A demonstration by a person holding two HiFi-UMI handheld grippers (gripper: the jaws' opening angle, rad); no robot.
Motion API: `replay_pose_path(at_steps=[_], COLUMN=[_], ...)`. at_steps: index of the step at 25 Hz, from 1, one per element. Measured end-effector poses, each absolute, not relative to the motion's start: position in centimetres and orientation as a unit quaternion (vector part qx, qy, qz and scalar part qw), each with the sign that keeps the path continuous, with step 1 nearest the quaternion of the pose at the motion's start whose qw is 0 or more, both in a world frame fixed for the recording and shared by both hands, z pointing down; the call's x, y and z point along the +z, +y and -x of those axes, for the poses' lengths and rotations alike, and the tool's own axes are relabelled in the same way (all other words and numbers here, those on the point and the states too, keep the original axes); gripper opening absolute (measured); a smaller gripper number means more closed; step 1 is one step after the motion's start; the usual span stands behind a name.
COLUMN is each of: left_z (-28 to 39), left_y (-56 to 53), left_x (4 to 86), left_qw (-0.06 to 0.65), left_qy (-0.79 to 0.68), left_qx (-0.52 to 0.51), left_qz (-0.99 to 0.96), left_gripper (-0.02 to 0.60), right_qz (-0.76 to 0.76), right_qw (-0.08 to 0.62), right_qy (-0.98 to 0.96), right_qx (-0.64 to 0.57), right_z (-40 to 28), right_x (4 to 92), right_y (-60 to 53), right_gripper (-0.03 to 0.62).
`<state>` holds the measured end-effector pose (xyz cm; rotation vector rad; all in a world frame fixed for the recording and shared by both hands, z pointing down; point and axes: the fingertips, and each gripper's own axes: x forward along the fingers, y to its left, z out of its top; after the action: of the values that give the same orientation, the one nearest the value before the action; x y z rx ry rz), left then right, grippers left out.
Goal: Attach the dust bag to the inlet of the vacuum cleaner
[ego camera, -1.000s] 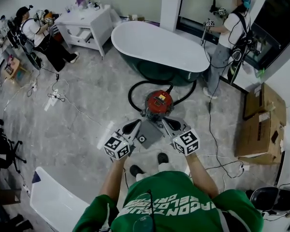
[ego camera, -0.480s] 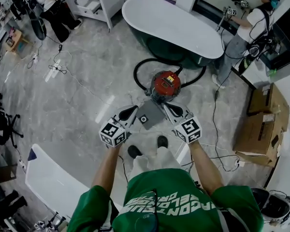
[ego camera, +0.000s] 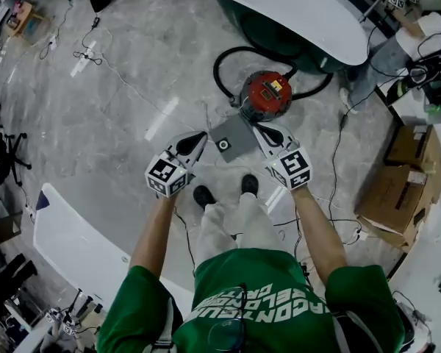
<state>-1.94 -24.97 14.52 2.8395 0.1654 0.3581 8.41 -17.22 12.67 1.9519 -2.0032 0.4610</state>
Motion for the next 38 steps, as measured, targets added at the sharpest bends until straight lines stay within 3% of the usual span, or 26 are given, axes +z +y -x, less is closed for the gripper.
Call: replay_pose_path(at_steps=[13, 38], left_z=[0.5, 0.1], left_y=[-25.9, -23.6], left_x=[30.3, 78.9], left_qw=[0.122, 0.052], left_qy=[0.091, 0.226], left_qx=[0.135, 0.157], left_qz=[-0.979, -0.960], left_gripper=[0.003, 0.005], right_qz=[-0.651, -0.606], right_qw=[0.172, 0.196], right_qy=[-0.717, -0.753], right_qx=[0.177, 0.162], right_z=[-9.2, -7.0], right_x=[29.1, 77.8], right_y=[-19.6, -20.7], right_gripper=[0.008, 0.008])
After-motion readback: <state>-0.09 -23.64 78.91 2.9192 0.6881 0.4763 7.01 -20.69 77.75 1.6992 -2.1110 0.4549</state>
